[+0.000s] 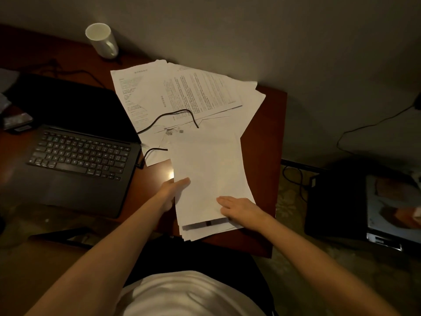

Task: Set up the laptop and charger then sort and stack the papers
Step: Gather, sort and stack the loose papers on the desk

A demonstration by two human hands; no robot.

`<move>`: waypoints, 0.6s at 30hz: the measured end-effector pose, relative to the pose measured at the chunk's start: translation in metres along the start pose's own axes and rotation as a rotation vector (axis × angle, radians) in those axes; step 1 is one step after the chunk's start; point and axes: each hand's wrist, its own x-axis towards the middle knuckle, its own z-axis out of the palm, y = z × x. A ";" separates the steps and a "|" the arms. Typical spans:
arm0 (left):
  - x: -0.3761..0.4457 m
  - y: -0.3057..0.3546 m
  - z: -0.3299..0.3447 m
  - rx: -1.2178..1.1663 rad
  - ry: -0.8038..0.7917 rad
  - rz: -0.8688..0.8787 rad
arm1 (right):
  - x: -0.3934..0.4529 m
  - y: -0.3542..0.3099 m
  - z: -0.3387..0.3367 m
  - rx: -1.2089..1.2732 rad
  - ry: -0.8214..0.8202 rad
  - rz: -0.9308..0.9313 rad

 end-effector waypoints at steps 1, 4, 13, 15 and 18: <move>0.002 0.000 -0.001 0.020 -0.004 -0.001 | -0.004 0.000 0.000 -0.001 0.008 -0.017; 0.003 -0.002 0.001 0.044 0.043 0.078 | -0.009 -0.003 -0.004 -0.040 0.008 0.036; -0.031 0.020 -0.010 0.095 0.042 0.518 | 0.007 0.024 -0.079 1.552 0.722 0.952; -0.038 0.037 -0.010 0.055 0.043 0.612 | 0.000 0.024 -0.103 1.618 0.810 0.854; -0.053 0.062 -0.005 0.029 0.060 0.767 | -0.004 0.014 -0.129 1.514 1.065 0.812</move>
